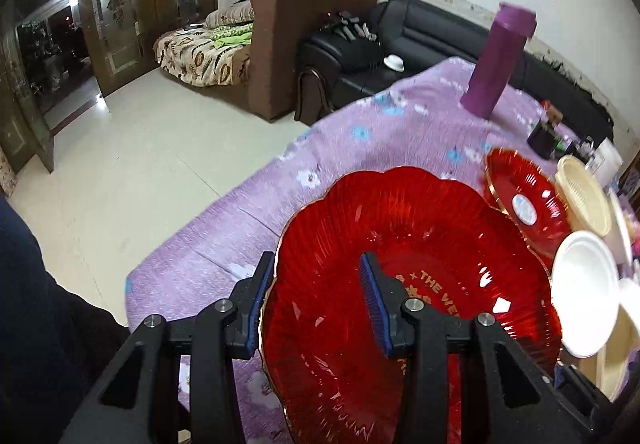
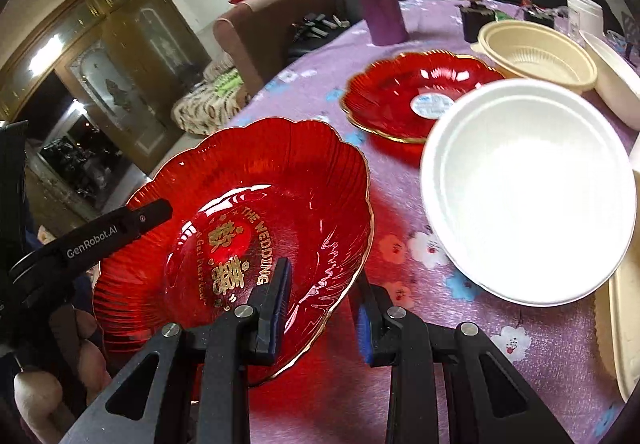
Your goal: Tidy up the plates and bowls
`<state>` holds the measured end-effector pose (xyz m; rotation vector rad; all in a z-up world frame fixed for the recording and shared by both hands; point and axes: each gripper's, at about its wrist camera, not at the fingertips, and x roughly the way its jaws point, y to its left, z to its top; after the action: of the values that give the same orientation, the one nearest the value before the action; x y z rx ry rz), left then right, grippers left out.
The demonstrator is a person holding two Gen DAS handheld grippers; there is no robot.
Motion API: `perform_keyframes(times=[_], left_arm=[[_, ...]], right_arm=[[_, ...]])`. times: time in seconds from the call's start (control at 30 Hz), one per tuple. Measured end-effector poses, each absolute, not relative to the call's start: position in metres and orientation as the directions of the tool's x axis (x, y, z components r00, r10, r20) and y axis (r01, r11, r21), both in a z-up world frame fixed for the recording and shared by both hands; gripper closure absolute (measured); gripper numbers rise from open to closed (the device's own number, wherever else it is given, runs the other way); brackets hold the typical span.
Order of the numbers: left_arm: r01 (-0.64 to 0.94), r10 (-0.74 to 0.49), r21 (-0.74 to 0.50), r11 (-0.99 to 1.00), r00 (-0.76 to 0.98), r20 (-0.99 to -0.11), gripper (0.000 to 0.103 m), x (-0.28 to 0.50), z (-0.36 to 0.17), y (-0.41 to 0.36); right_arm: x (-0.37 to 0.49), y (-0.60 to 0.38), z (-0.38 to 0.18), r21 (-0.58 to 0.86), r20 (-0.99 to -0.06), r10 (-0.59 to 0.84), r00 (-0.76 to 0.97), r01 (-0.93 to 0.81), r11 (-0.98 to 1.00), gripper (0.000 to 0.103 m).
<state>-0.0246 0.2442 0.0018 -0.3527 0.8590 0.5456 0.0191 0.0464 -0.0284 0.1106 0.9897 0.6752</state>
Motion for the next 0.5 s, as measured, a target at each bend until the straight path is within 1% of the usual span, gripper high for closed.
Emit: perform_keyframes(times=[0.1,0.13,0.17,0.2,0.23,0.27,0.3,0.33,0.5], left_arm=[[-0.59,0.312,-0.061,0.805,0.509,-0.802,0.056,-0.021,-0.006,0.243],[-0.591,0.301,-0.075,0.803,0.511,-0.805,0.05,-0.023,-0.006,0.244],[-0.594,0.295,-0.087,0.799,0.515,-0.805,0.047,-0.025,-0.006,0.245],[-0.6,0.295,-0.096,0.795,0.52,-0.802,0.041,-0.028,-0.004,0.245],[-0.607,0.303,-0.103,0.788,0.527,-0.794,0.037,-0.032,0.0,0.246],[-0.613,0.312,-0.104,0.783,0.533,-0.787,0.036,-0.036,0.003,0.246],[-0.617,0.319,-0.107,0.779,0.537,-0.781,0.034,-0.039,0.006,0.245],[-0.62,0.32,-0.113,0.776,0.542,-0.777,0.032,-0.042,0.008,0.244],[-0.627,0.295,-0.171,0.76,0.567,-0.769,0.029,-0.056,0.02,0.24]], right_arm=[[0.019,0.046,-0.031,0.348,-0.75,0.546,0.374,-0.479,0.806,0.07],[0.017,0.045,-0.03,0.345,-0.75,0.543,0.378,-0.478,0.808,0.069],[0.016,0.044,-0.027,0.345,-0.747,0.546,0.38,-0.48,0.807,0.063],[0.015,0.044,-0.025,0.342,-0.744,0.547,0.385,-0.483,0.806,0.054],[0.013,0.042,-0.021,0.332,-0.738,0.545,0.398,-0.488,0.807,0.049],[0.01,0.041,-0.017,0.317,-0.731,0.54,0.417,-0.493,0.81,0.041],[0.009,0.04,-0.014,0.309,-0.725,0.539,0.428,-0.497,0.811,0.038],[0.006,0.038,-0.011,0.298,-0.719,0.537,0.441,-0.502,0.812,0.037],[-0.006,0.026,-0.005,0.283,-0.705,0.535,0.466,-0.507,0.814,0.034]])
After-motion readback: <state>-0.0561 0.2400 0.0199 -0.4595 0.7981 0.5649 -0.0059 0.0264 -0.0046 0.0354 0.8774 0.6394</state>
